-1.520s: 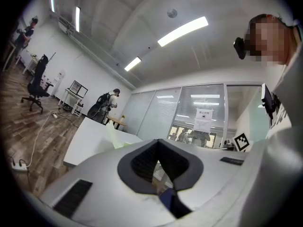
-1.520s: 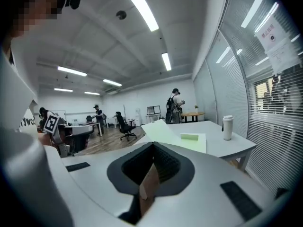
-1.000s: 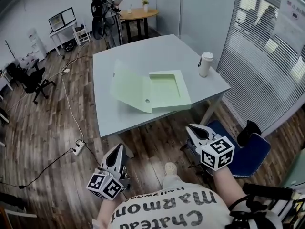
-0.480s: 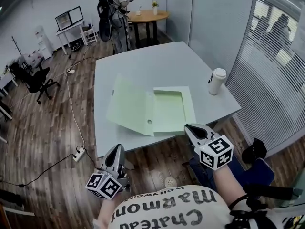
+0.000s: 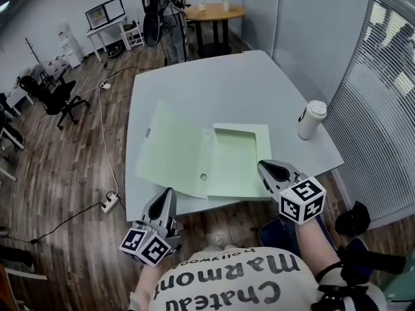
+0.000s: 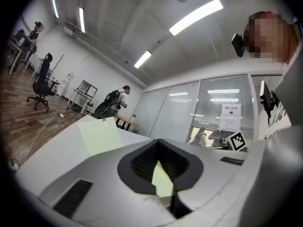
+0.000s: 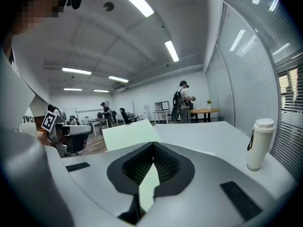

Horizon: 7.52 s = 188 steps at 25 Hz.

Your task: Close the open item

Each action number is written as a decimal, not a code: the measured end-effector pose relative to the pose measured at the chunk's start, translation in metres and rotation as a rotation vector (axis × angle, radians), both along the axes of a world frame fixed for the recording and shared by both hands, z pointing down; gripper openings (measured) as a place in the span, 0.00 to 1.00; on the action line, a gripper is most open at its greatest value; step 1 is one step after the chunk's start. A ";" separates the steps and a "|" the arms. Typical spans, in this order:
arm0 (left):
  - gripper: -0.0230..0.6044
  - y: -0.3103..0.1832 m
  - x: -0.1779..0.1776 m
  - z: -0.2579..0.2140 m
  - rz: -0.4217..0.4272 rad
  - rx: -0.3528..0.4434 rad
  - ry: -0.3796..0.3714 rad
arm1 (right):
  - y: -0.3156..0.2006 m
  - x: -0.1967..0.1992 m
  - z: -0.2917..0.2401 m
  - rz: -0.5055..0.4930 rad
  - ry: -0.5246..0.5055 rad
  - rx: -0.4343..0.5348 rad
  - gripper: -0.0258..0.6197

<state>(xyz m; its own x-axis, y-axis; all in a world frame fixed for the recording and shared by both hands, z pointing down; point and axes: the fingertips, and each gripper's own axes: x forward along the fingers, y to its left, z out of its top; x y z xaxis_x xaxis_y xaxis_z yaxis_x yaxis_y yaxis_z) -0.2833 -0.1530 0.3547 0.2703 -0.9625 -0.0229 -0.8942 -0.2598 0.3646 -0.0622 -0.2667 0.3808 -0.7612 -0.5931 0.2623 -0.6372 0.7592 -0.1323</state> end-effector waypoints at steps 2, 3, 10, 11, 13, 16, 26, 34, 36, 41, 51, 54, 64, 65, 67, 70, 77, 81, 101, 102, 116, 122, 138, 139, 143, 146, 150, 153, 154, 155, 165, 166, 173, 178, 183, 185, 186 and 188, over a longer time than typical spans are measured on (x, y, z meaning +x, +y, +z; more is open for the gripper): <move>0.02 -0.011 -0.005 -0.004 -0.021 0.016 -0.010 | -0.012 -0.001 0.009 -0.012 0.000 -0.019 0.04; 0.02 -0.015 -0.011 -0.009 -0.040 0.027 -0.026 | -0.017 -0.001 0.012 -0.017 0.001 -0.027 0.04; 0.01 -0.059 -0.091 -0.070 -0.176 0.040 -0.253 | -0.041 -0.007 0.025 -0.037 -0.004 -0.079 0.04; 0.02 -0.068 -0.102 -0.072 -0.171 0.005 -0.310 | -0.046 -0.008 0.027 -0.036 -0.005 -0.082 0.04; 0.02 -0.088 -0.121 -0.068 -0.133 -0.093 -0.438 | -0.056 -0.005 0.029 -0.021 -0.012 -0.087 0.04; 0.02 -0.119 -0.149 -0.051 -0.060 -0.256 -0.660 | -0.072 -0.002 0.026 0.001 -0.027 -0.095 0.04; 0.03 -0.187 -0.189 0.045 0.229 -0.663 -0.837 | -0.113 0.002 0.026 0.051 -0.018 -0.115 0.04; 0.03 -0.191 -0.133 0.021 0.370 -0.540 -0.614 | -0.120 0.011 0.029 0.085 -0.039 -0.125 0.04; 0.03 -0.193 -0.108 0.017 0.428 -0.504 -0.631 | -0.123 0.017 0.031 0.098 -0.050 -0.121 0.04; 0.02 -0.205 -0.033 0.002 0.566 -0.369 -0.603 | -0.119 0.033 0.036 0.145 -0.072 -0.120 0.04; 0.02 -0.230 0.100 0.007 0.749 -0.228 -0.465 | -0.097 0.096 0.051 0.247 -0.097 -0.155 0.04; 0.02 -0.228 0.128 0.011 0.805 -0.223 -0.464 | -0.089 0.100 0.048 0.264 -0.099 -0.165 0.04; 0.02 -0.230 0.199 0.042 0.915 -0.250 -0.461 | -0.088 0.129 0.074 0.307 -0.112 -0.206 0.04; 0.02 -0.228 0.201 0.042 0.917 -0.256 -0.443 | -0.086 0.131 0.076 0.316 -0.120 -0.214 0.04; 0.02 -0.226 0.203 0.041 0.914 -0.269 -0.404 | -0.082 0.133 0.079 0.330 -0.133 -0.232 0.04; 0.02 -0.230 0.206 0.036 0.901 -0.285 -0.372 | -0.083 0.137 0.080 0.345 -0.139 -0.256 0.04; 0.02 -0.258 0.256 0.047 0.921 -0.308 -0.467 | -0.107 0.186 0.098 0.374 -0.167 -0.302 0.04; 0.02 -0.241 0.286 0.065 0.942 -0.332 -0.527 | -0.087 0.215 0.110 0.405 -0.189 -0.311 0.04; 0.02 -0.248 0.273 0.114 1.051 -0.457 -0.604 | -0.084 0.201 0.129 0.502 -0.222 -0.356 0.04; 0.02 -0.246 0.274 0.117 1.055 -0.458 -0.616 | -0.080 0.203 0.131 0.509 -0.223 -0.358 0.04; 0.02 -0.229 0.291 0.150 1.121 -0.506 -0.682 | -0.059 0.215 0.148 0.562 -0.238 -0.391 0.04; 0.02 -0.227 0.292 0.164 1.129 -0.530 -0.750 | -0.058 0.215 0.152 0.569 -0.244 -0.399 0.04; 0.03 -0.219 0.272 0.174 1.166 -0.574 -0.869 | -0.053 0.193 0.145 0.580 -0.233 -0.415 0.04; 0.03 -0.220 0.274 0.177 1.171 -0.577 -0.901 | -0.055 0.194 0.146 0.579 -0.232 -0.415 0.04; 0.03 -0.221 0.285 0.188 1.203 -0.604 -1.050 | -0.059 0.199 0.153 0.571 -0.226 -0.410 0.04; 0.04 -0.220 0.284 0.192 1.230 -0.637 -1.095 | -0.059 0.195 0.153 0.564 -0.224 -0.404 0.04; 0.04 -0.219 0.295 0.196 1.261 -0.652 -1.118 | -0.055 0.199 0.151 0.548 -0.219 -0.406 0.04; 0.05 -0.218 0.298 0.200 1.259 -0.625 -1.167 | -0.046 0.202 0.149 0.530 -0.208 -0.402 0.04; 0.05 -0.218 0.298 0.200 1.253 -0.609 -1.187 | -0.042 0.202 0.148 0.521 -0.199 -0.398 0.04; 0.06 -0.218 0.298 0.201 1.245 -0.592 -1.207 | -0.038 0.202 0.147 0.511 -0.190 -0.396 0.04; 0.06 -0.216 0.294 0.202 1.084 -0.523 -1.399 | 0.012 0.182 0.159 0.396 -0.119 -0.450 0.04; 0.06 -0.216 0.294 0.201 1.061 -0.516 -1.388 | 0.012 0.177 0.158 0.381 -0.117 -0.450 0.04; 0.04 -0.227 0.291 0.148 0.751 -0.325 -0.818 | 0.008 0.162 0.138 0.338 -0.108 -0.409 0.04; 0.04 -0.165 0.248 0.053 0.627 -0.179 -0.449 | -0.002 0.167 0.116 0.394 -0.116 -0.340 0.04; 0.04 -0.072 0.153 0.028 0.429 -0.197 -0.067 | 0.011 0.147 0.081 0.408 -0.091 -0.198 0.04; 0.04 -0.040 0.116 0.032 0.348 -0.206 -0.031 | 0.027 0.134 0.067 0.409 -0.081 -0.156 0.04; 0.04 -0.024 0.101 0.031 0.323 -0.202 -0.048 | 0.036 0.127 0.059 0.409 -0.082 -0.140 0.04; 0.04 0.007 0.076 0.023 0.290 -0.174 -0.089 | 0.059 0.113 0.040 0.409 -0.080 -0.114 0.04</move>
<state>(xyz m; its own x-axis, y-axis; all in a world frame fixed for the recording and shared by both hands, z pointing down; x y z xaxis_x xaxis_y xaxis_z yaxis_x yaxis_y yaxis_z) -0.2074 -0.1463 0.3778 0.5270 -0.8326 0.1704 -0.8223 -0.4490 0.3497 0.0507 -0.2078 0.4207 -0.4901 -0.8209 0.2930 -0.8669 0.4240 -0.2622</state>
